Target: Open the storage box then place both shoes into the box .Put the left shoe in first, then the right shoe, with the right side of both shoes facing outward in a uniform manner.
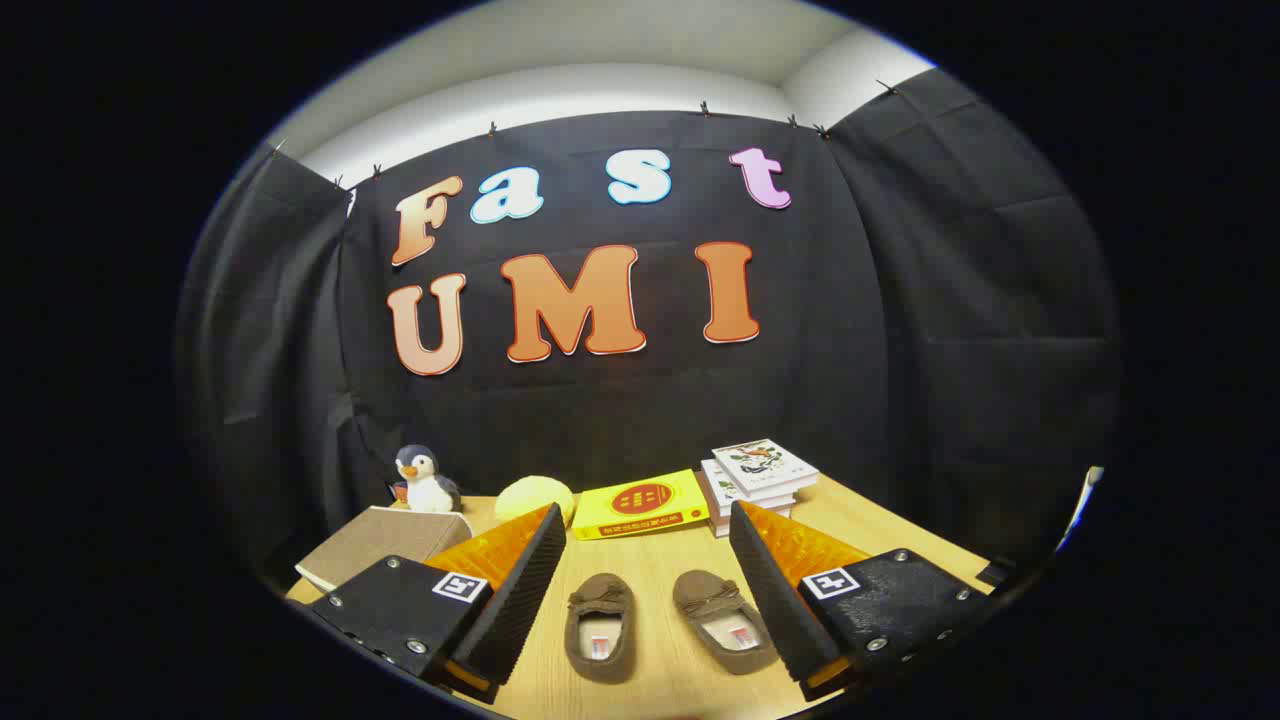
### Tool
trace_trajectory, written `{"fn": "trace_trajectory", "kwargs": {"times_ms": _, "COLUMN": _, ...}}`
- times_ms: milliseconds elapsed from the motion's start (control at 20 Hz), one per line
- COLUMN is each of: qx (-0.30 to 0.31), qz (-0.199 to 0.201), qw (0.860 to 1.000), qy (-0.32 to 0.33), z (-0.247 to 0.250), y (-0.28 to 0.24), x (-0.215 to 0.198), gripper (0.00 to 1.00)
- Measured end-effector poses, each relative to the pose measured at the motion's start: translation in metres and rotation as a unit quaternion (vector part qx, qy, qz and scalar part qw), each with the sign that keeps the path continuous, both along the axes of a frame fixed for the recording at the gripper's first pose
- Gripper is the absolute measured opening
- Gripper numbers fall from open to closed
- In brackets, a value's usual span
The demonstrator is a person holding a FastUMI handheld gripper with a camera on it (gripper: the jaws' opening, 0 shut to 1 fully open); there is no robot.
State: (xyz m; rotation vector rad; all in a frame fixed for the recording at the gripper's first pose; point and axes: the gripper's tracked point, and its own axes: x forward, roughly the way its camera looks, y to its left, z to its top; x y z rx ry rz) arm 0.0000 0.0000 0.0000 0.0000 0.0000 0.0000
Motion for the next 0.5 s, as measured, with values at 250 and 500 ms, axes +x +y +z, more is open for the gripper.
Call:
{"fn": "trace_trajectory", "kwargs": {"times_ms": 250, "qx": -0.006, "qz": -0.007, "qw": 1.000, "qy": 0.003, "z": 0.0022, "y": -0.0019, "x": -0.0006, "gripper": 0.99}}
{"fn": "trace_trajectory", "kwargs": {"times_ms": 500, "qx": -0.026, "qz": -0.008, "qw": 1.000, "qy": -0.002, "z": 0.0052, "y": 0.0031, "x": -0.0063, "gripper": 0.98}}
